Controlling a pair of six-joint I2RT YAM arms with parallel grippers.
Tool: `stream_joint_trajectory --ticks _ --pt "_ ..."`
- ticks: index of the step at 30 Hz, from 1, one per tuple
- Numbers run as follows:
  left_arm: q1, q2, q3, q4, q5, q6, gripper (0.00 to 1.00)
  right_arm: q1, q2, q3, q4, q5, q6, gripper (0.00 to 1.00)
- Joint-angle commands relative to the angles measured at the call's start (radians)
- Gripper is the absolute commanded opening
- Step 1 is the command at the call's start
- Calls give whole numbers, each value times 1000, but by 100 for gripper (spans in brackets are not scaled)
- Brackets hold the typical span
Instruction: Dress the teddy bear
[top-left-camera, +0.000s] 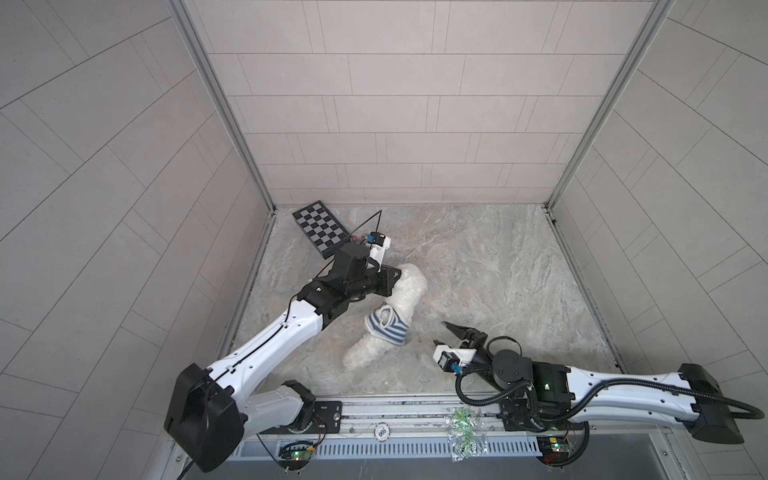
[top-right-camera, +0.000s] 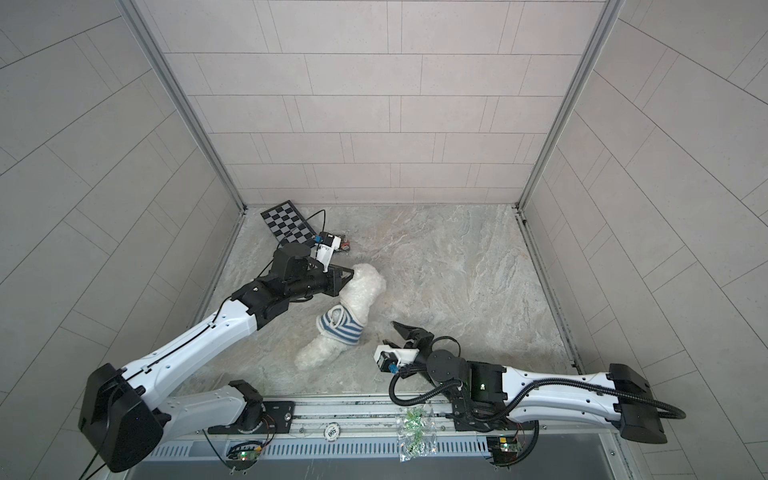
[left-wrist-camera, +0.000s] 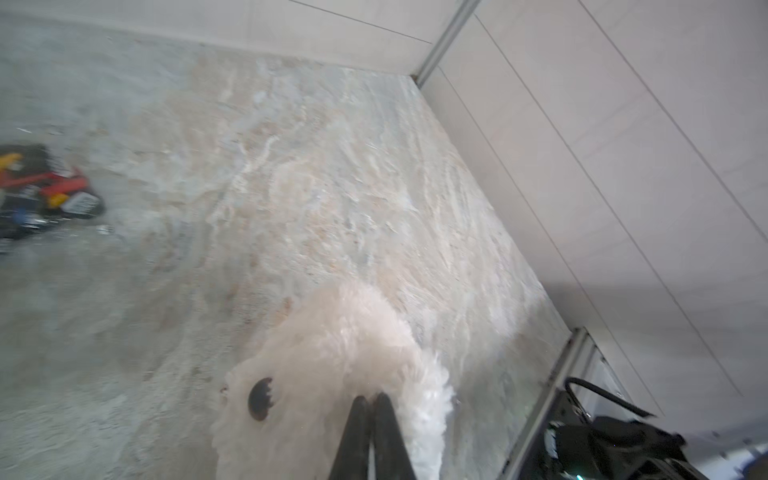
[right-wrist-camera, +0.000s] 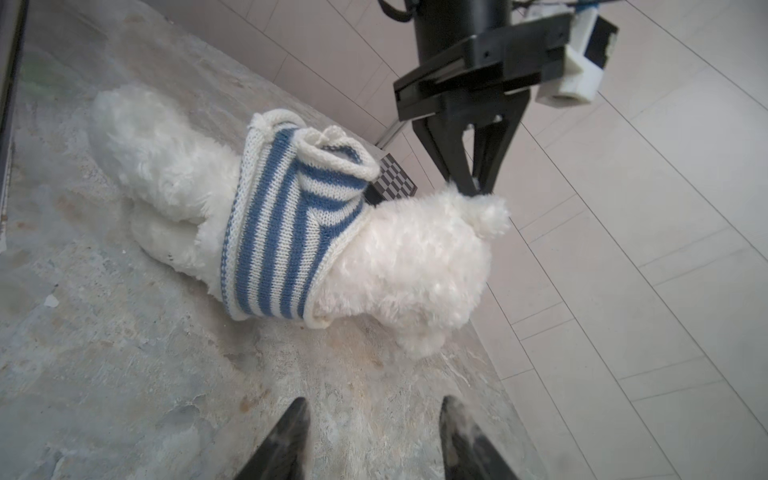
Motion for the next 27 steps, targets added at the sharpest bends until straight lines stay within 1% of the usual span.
stream_joint_trajectory --ticks 1,3,5,7,9,13,16,17,18,20,22,25,27 --pt "-20 30 55 4 -181 27 0 -85 -82 8 -53 37 226 55" --pt "-55 58 61 9 -229 21 0 -161 -131 18 -122 11 350 56" --pt "-101 86 59 21 -277 3 0 -250 -173 27 -193 -39 470 57" --pt "-157 120 50 49 -317 -32 0 -359 -198 40 -259 -114 584 57" --pt "-208 155 36 93 -344 -64 0 -452 -201 50 -297 -197 662 58" --pt "-298 236 29 156 -351 -129 0 -592 -143 78 -336 -319 757 58" --pt "-353 282 23 190 -319 -168 0 -653 -66 86 -337 -383 788 58" --pt "-368 290 23 193 -303 -175 2 -667 -47 89 -335 -401 792 58" --pt "-387 297 20 192 -291 -180 6 -680 -28 89 -331 -422 795 58" --pt "-414 293 0 191 -265 -193 17 -691 -7 88 -321 -449 796 57" --pt "-423 270 -36 197 -232 -209 31 -693 1 85 -313 -459 790 57" --pt "-424 200 -90 195 -192 -218 42 -694 2 79 -307 -466 778 58" --pt "-426 143 -121 181 -172 -215 45 -695 4 80 -310 -473 776 58"
